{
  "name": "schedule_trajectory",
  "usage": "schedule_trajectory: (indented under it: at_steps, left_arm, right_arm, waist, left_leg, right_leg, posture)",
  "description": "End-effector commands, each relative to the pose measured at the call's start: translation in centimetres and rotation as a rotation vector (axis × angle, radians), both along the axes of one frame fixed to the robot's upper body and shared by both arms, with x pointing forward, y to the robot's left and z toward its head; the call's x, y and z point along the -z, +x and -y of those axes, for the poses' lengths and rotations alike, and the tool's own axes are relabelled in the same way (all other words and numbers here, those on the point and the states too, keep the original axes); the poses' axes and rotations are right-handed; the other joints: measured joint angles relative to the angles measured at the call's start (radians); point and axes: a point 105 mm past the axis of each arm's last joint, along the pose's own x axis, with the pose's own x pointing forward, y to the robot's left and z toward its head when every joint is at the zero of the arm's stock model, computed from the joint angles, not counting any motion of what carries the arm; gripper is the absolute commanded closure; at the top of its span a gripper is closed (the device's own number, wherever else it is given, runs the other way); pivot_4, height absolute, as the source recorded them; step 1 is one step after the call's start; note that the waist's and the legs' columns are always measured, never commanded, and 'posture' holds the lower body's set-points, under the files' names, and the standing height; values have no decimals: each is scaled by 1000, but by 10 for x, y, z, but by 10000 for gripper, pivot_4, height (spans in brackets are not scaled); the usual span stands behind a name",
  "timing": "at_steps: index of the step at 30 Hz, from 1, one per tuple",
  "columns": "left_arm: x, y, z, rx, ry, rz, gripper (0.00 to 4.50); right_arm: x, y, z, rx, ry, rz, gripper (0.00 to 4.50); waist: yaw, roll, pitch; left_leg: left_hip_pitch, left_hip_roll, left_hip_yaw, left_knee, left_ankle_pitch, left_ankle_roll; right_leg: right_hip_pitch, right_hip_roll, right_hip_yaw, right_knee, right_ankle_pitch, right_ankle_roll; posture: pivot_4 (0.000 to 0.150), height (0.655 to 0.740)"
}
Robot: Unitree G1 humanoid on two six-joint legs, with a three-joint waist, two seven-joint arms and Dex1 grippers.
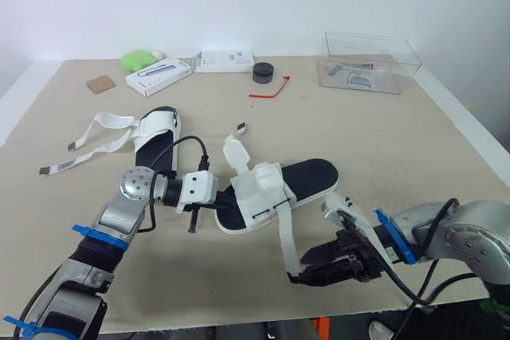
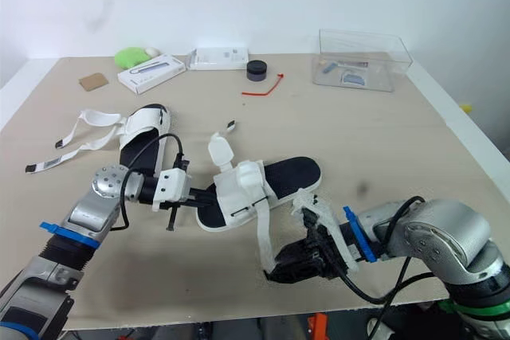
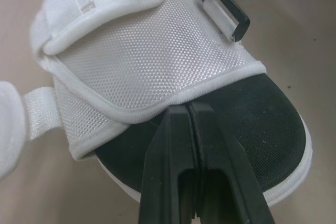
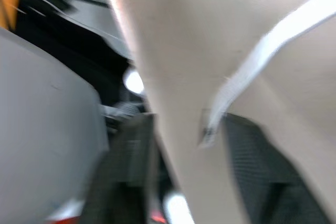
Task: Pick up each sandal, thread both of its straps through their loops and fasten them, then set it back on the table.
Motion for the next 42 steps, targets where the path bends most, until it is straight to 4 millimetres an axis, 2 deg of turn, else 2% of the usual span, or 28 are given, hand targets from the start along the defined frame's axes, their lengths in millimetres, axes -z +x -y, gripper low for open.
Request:
schedule_trajectory:
  at_steps: [1, 2, 5, 7, 12, 19, 23, 27, 31, 34, 37, 40, 41, 42]
  left_arm:
    - [-1, 6, -1, -19, 4, 28, 45000]
    - [-1, 8, -1, -30, 5, 33, 45000]
    - [-2, 15, -4, -69, -8, 52, 45000]
    - [-4, 21, -5, -98, -14, 80, 45000]
    - [-14, 30, -3, -139, -63, 115, 45000]
    - [-14, 29, 0, -137, -70, 121, 45000]
    - [-12, 25, 0, -132, -67, 115, 45000]
    - [-10, 22, -1, -133, -64, 107, 45000]
    - [-9, 21, -1, -134, -61, 102, 45000]
    - [-9, 21, -1, -137, -61, 98, 45000]
    - [-9, 21, -1, -139, -61, 98, 45000]
    - [-9, 22, -1, -141, -62, 96, 45000]
    - [-9, 22, -1, -142, -62, 95, 45000]
    - [-9, 22, -1, -142, -61, 94, 45000]
  right_arm:
    - [-1, 19, 7, -99, -62, 264, 3162]
    - [-5, 26, 9, -144, -64, 360, 441]
    - [-19, 41, 6, -301, -47, 651, 441]
    - [-22, 41, 4, -448, -57, 810, 441]
    - [-18, 33, -5, -818, -57, 1203, 441]
    - [-6, 52, -14, -1031, -133, 1611, 441]
    - [-6, 48, -19, -1053, -67, 1711, 441]
    - [-9, 34, -30, -1057, 42, 1779, 441]
    - [-13, 26, -37, -1041, 114, 1804, 441]
    - [-9, 28, -36, -1051, 98, 1791, 441]
    - [-3, 29, -34, -1067, 79, 1768, 8912]
    - [6, 33, -30, -1091, 36, 1724, 21813]
    - [8, 33, -29, -1090, 32, 1714, 27430]
    - [8, 34, -29, -1084, 32, 1705, 30578]
  waist:
    - [0, 0, 0]
    - [0, 0, 0]
    - [0, 0, 0]
    - [0, 0, 0]
    - [0, 0, 0]
    - [0, 0, 0]
    - [0, 0, 0]
    - [0, 0, 0]
    - [0, 0, 0]
    - [0, 0, 0]
    - [0, 0, 0]
    - [0, 0, 0]
    - [0, 0, 0]
    - [0, 0, 0]
  left_leg:
    - [0, 0, 0, 0, 0, 0]
    - [0, 0, 0, 0, 0, 0]
    - [1, -1, 1, 0, 0, 0]
    - [1, -1, 1, 0, 0, 0]
    - [1, -1, 1, 0, 0, -1]
    - [2, -2, 4, 0, 1, -1]
    - [2, -2, 4, 0, 1, -1]
    - [2, -2, 4, 0, 1, -1]
    - [4, -2, 4, 0, 1, -1]
    - [4, -2, 4, 0, 1, -1]
    - [4, -2, 4, 0, 1, -1]
    - [4, -2, 5, 0, 1, -1]
    - [4, -2, 5, 0, 1, -1]
    - [4, -2, 5, 0, 1, -1]
  right_leg:
    - [0, 0, 0, 0, 0, 0]
    - [0, 0, 0, 0, 0, 0]
    - [0, 0, 1, 0, 0, 1]
    - [0, 0, 1, 0, 0, 1]
    - [0, 0, 1, 0, 0, 1]
    - [0, 0, 4, 1, 1, 1]
    - [0, 0, 3, 2, 1, 0]
    - [1, 0, 4, 2, 1, -1]
    - [1, 0, 5, 2, 1, -1]
    - [1, 0, 5, 2, 1, -1]
    - [1, 0, 5, 2, 1, -1]
    - [1, 0, 5, 2, 1, -1]
    - [1, 0, 5, 2, 1, -1]
    - [1, 0, 5, 2, 1, -1]
  posture:
    - [1500, 7400]
    - [1500, 7400]
    - [1500, 7400]
    - [1500, 7400]
    - [1500, 7400]
    - [1500, 7400]
    - [1500, 7400]
    - [1500, 7400]
    - [1500, 7400]
    - [1500, 7400]
    - [1500, 7400]
    - [1500, 7400]
    - [1500, 7400]
    - [1500, 7400]
